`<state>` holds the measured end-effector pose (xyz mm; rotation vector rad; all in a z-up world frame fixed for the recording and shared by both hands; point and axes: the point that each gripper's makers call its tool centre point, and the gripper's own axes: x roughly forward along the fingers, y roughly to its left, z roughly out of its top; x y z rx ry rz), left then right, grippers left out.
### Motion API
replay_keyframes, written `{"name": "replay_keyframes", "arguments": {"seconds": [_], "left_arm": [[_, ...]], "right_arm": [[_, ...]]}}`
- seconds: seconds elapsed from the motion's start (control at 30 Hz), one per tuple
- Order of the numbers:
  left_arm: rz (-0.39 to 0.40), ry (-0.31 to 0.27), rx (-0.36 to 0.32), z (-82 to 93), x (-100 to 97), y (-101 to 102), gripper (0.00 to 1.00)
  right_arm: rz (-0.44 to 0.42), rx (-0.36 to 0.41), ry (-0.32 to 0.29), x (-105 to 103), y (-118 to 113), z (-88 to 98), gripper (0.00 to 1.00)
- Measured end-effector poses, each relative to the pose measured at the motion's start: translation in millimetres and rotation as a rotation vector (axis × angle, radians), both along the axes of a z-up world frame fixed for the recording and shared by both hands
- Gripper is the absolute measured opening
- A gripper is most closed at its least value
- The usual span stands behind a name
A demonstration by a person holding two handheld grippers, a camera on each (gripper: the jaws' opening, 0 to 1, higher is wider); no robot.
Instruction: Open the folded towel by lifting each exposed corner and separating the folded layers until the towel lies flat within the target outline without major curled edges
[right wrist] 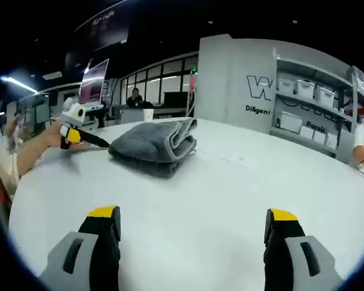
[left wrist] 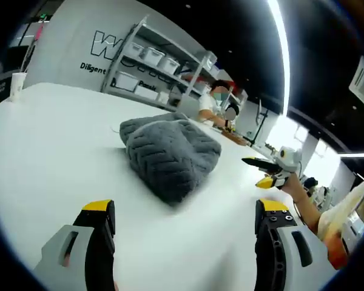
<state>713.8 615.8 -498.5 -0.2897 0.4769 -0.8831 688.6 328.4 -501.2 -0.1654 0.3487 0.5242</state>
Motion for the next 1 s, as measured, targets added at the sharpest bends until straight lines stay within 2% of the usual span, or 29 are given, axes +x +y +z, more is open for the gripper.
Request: {"name": "replay_keyframes", "arguments": {"seconds": [0.7,1.0], "left_arm": [[-0.004,-0.005,0.045,-5.3,-0.3,1.5,0.92],[-0.009,-0.005,0.045,-5.2,-1.3,0.1,0.92]], "right_arm": [[0.005,0.011,0.027,-3.3,3.6,-5.9,0.97],[-0.001,0.029,0.046,-3.2,2.2,-9.6,0.94]]}}
